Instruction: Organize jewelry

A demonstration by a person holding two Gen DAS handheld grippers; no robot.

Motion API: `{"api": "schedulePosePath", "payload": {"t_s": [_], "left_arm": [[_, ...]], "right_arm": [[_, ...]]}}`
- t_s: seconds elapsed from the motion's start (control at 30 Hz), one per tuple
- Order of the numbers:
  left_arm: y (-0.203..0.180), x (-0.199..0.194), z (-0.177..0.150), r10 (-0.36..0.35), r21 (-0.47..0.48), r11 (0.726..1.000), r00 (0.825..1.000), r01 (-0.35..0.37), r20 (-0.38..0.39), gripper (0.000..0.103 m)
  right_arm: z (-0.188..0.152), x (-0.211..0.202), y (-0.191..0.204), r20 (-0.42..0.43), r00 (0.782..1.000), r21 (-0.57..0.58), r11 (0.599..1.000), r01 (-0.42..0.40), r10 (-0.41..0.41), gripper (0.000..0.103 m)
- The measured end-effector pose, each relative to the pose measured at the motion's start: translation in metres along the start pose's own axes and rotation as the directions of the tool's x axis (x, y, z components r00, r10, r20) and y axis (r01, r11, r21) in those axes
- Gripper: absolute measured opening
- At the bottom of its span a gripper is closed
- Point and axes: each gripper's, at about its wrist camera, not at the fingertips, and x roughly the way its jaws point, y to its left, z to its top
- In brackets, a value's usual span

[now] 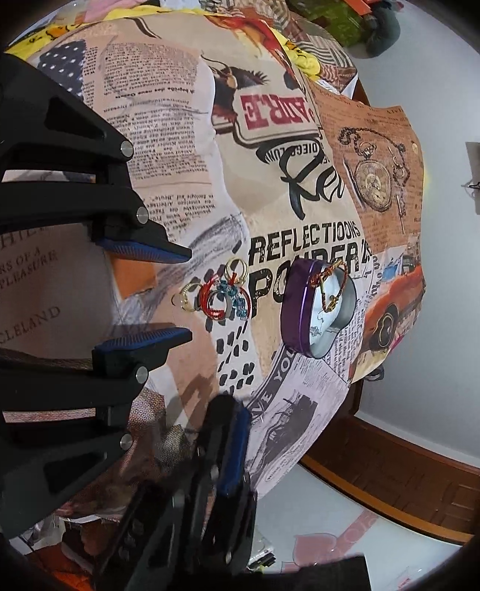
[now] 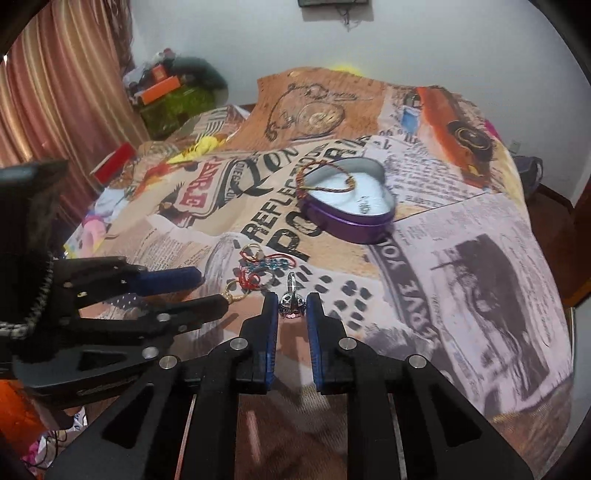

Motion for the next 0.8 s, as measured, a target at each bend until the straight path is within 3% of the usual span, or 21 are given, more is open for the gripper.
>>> {"api": "schedulePosePath", "payload": {"t_s": [0.07, 0.13, 0.23, 0.3, 0.43, 0.8], "left_arm": [[-0.001, 0.003, 0.0, 0.009, 0.002, 1.0, 1.0, -0.009, 0.002, 0.035], [-0.001, 0.007, 0.0, 0.009, 0.0, 1.0, 1.0, -0.009, -0.006, 0.024], [-0.002, 0.015, 0.0, -0.031, -0.004, 1.0, 0.999, 0.031, -0.03, 0.019], [-0.003, 0.018, 0.001, -0.026, 0.004, 1.0, 0.999, 0.026, -0.032, 0.018], [-0.002, 0.021, 0.003, -0.004, -0.006, 1.0, 0.999, 0.004, -0.031, 0.005], [-0.005, -0.001, -0.001, 0.006, -0.01, 1.0, 1.0, -0.006, 0.014, 0.005]], "right_arm": [[-0.001, -0.006, -0.003, 0.014, 1.0, 0.009, 1.0, 0.006, -0.006, 0.014], [-0.001, -0.009, -0.005, 0.025, 1.0, 0.018, 1.0, 0.005, -0.006, 0.014], [-0.002, -0.013, -0.009, 0.038, 0.999, 0.026, 1.0, 0.012, -0.013, 0.014], [-0.002, -0.015, -0.013, 0.044, 0.999, 0.037, 0.999, 0.009, -0.01, 0.014], [-0.005, -0.016, -0.016, 0.052, 0.999, 0.045, 0.999, 0.006, -0.008, 0.014], [-0.003, -0.02, -0.026, 0.088, 0.996, 0.07, 0.997, 0.014, -0.02, 0.014]]}}
